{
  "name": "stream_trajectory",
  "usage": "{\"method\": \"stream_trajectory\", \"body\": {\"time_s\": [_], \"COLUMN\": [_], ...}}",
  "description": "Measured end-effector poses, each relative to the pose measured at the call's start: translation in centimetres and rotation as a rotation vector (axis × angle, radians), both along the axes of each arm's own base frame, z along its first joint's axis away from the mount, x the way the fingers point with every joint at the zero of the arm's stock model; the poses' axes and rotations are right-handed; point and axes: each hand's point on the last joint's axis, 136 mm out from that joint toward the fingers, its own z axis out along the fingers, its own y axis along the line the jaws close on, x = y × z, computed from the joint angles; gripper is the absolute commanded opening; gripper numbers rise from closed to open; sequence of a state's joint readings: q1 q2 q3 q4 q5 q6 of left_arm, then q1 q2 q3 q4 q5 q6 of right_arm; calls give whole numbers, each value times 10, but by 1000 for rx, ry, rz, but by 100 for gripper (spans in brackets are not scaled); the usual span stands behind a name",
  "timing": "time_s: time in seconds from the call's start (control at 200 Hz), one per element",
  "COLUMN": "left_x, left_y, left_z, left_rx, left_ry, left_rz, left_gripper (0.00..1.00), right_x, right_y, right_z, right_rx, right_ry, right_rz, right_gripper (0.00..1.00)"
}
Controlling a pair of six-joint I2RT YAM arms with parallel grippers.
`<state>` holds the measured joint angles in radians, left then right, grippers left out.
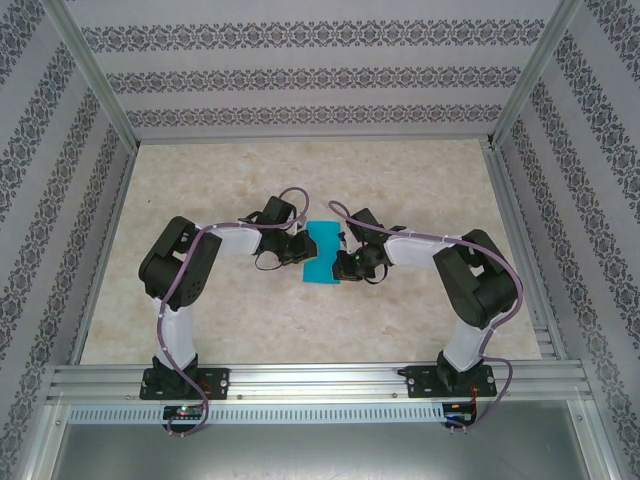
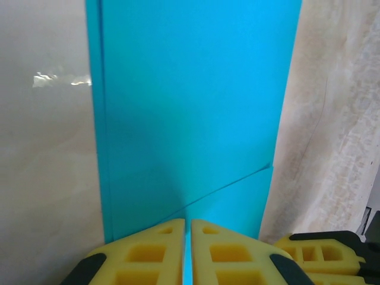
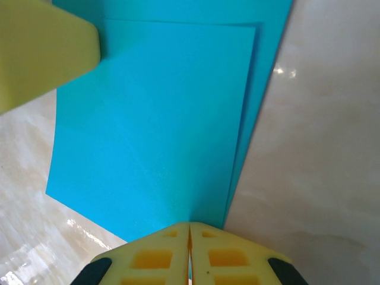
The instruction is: Fold a paper plane with a square sheet of paper (pick it up from the middle)
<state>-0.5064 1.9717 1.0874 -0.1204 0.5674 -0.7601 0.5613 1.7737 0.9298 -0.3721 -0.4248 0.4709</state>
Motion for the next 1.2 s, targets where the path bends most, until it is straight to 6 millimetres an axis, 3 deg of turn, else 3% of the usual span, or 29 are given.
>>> {"method": "stream_trajectory", "body": {"time_s": [0.195,0.405,0.594,0.809,0.999,1.204], "left_x": [0,0,0,0,0,0], "left_y": [1,1,1,2,3,3], "left_z": [-1,-1,-2,-3,-4,-4], "left_rx": [8,11,27,53,65,66], "left_ry": [-4,-10,-7,-3,-4,-3], "left_rz": [0,-9,-9,-2,1,1], "left_gripper": [12,11,11,10,9,9], "right_x": [1,20,26,18,14,-12], "right_y": [-1,13,26,24,20,1], "right_z": [9,26,19,3,0,-1], "right_rx": [1,57,69,41,51,67], "right_ry": [-8,-54,-41,8,-3,-14], "right_rz": [-5,-38,-29,-21,-18,-29], "right_gripper": [7,4,3,2,2,2]}}
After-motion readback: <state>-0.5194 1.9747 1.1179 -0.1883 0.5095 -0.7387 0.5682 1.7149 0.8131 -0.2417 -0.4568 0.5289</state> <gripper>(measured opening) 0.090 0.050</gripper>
